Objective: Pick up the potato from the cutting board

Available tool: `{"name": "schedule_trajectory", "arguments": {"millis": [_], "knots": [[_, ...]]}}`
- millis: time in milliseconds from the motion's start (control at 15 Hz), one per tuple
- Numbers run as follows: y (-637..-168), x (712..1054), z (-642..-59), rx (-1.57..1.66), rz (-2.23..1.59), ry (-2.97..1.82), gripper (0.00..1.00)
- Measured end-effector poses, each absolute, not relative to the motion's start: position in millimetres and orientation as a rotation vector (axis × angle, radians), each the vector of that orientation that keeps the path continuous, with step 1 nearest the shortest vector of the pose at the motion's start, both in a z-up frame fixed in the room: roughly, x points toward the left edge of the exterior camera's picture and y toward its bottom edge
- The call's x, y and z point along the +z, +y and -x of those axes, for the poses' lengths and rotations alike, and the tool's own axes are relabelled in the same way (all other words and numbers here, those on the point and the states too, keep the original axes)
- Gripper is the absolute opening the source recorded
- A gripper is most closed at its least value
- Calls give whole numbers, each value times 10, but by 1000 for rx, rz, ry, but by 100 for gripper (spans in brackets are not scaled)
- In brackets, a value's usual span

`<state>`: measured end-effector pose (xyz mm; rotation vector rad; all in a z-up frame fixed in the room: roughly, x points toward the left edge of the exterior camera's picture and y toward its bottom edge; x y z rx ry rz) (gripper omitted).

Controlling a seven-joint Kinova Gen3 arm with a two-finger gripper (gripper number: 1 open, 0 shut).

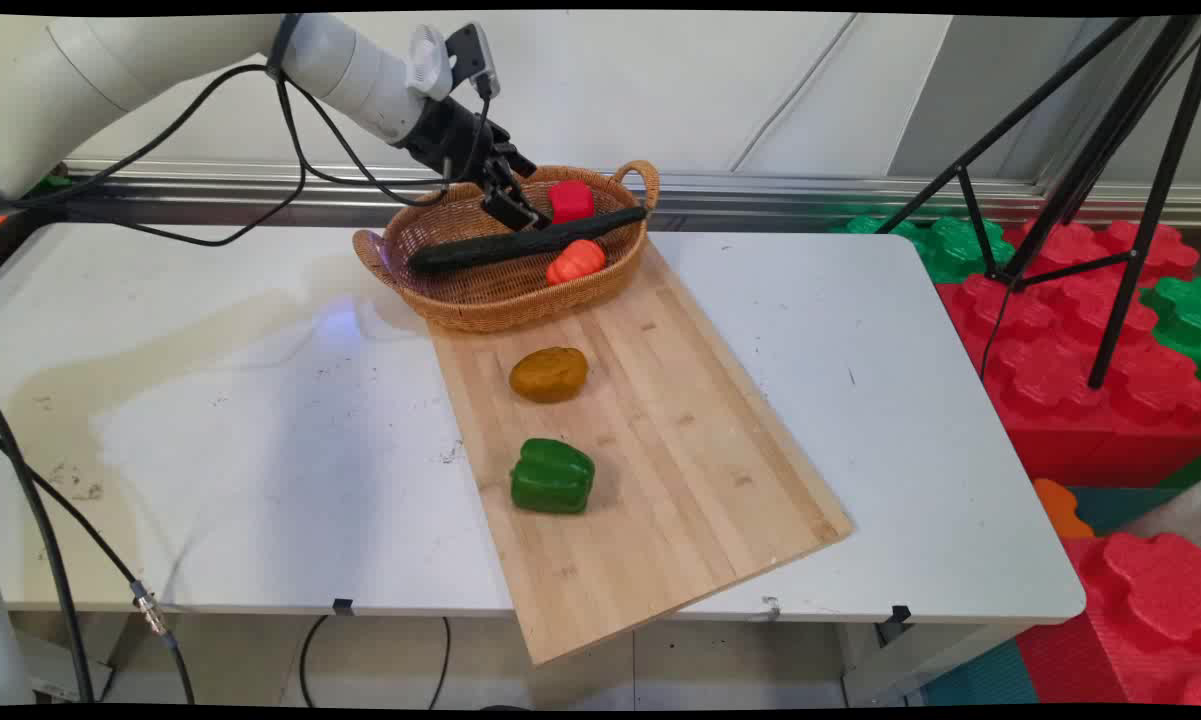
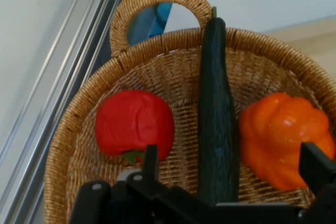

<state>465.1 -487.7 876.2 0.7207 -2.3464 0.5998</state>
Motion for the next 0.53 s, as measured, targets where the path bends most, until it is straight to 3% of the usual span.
{"name": "schedule_trajectory", "arguments": {"millis": [533], "knots": [[-4617, 9065, -4832, 572, -721, -2273, 100]]}}
